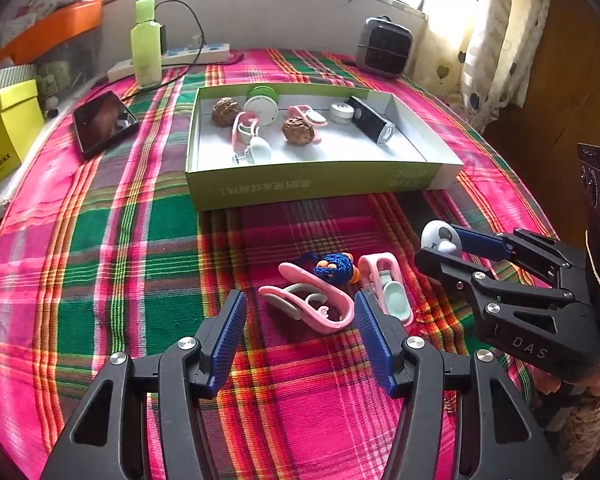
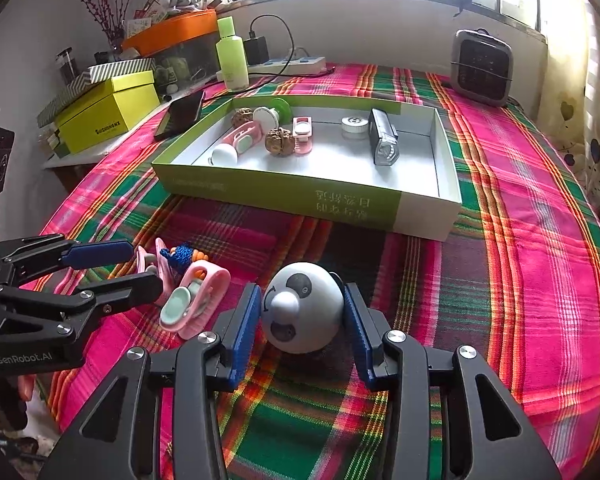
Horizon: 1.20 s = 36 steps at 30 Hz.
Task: Organize objects
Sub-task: 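Grasp the white panda ball with the right gripper while the left grasps a pink swirl clip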
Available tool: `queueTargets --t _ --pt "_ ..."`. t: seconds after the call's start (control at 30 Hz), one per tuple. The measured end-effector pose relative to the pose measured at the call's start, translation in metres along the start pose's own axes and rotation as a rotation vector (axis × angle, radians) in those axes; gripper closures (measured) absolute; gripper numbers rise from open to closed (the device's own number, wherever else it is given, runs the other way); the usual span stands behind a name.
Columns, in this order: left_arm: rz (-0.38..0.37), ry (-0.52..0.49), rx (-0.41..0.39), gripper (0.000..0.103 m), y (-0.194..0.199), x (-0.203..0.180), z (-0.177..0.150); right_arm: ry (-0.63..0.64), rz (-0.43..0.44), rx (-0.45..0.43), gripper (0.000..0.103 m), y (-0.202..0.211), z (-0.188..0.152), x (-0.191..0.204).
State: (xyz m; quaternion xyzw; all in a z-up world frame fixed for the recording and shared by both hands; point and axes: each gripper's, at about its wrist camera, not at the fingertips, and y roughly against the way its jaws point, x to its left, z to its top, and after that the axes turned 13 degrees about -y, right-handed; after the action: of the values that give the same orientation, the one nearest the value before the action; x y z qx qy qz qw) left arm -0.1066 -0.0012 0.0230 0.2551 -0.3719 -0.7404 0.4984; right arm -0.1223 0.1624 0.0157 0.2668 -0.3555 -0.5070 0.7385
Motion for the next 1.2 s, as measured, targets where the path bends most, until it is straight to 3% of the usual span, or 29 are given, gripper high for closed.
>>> queueTargets --t 0.43,0.77,0.93,1.2 --pt "0.071 0.024 0.028 0.047 0.012 0.018 -0.011 0.000 0.023 0.006 0.060 0.001 -0.001 0.002" --pt "0.041 0.077 0.017 0.047 -0.003 0.015 -0.008 -0.010 0.031 0.019 0.060 0.000 -0.002 0.000" --pt "0.091 0.062 0.016 0.048 -0.006 0.014 -0.006 -0.008 0.031 0.020 0.060 -0.001 -0.002 0.001" --pt "0.138 0.052 0.012 0.061 -0.008 0.015 -0.004 -0.001 0.024 0.020 0.060 -0.001 -0.002 0.001"
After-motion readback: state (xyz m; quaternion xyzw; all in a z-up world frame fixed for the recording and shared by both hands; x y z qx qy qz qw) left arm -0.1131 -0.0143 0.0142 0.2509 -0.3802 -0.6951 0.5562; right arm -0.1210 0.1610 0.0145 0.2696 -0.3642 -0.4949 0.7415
